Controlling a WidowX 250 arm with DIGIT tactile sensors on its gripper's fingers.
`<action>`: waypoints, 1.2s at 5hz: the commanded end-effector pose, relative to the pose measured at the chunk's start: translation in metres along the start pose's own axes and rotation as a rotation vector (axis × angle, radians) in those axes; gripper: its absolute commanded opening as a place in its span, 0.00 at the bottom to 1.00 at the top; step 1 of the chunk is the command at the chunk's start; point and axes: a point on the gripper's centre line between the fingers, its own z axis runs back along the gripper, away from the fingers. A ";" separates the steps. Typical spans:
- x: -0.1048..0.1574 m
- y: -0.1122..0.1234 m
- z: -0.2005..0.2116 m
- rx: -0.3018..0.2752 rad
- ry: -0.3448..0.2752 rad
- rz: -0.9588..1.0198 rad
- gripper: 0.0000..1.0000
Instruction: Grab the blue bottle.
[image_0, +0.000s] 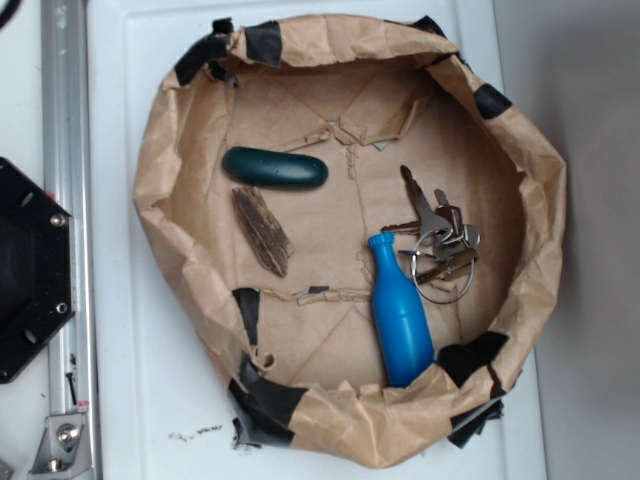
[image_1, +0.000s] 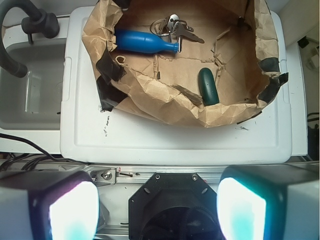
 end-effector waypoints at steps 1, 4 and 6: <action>0.000 0.000 0.000 0.000 0.000 0.000 1.00; 0.115 0.052 -0.070 0.233 -0.096 -0.350 1.00; 0.166 0.010 -0.147 0.173 -0.106 -0.784 1.00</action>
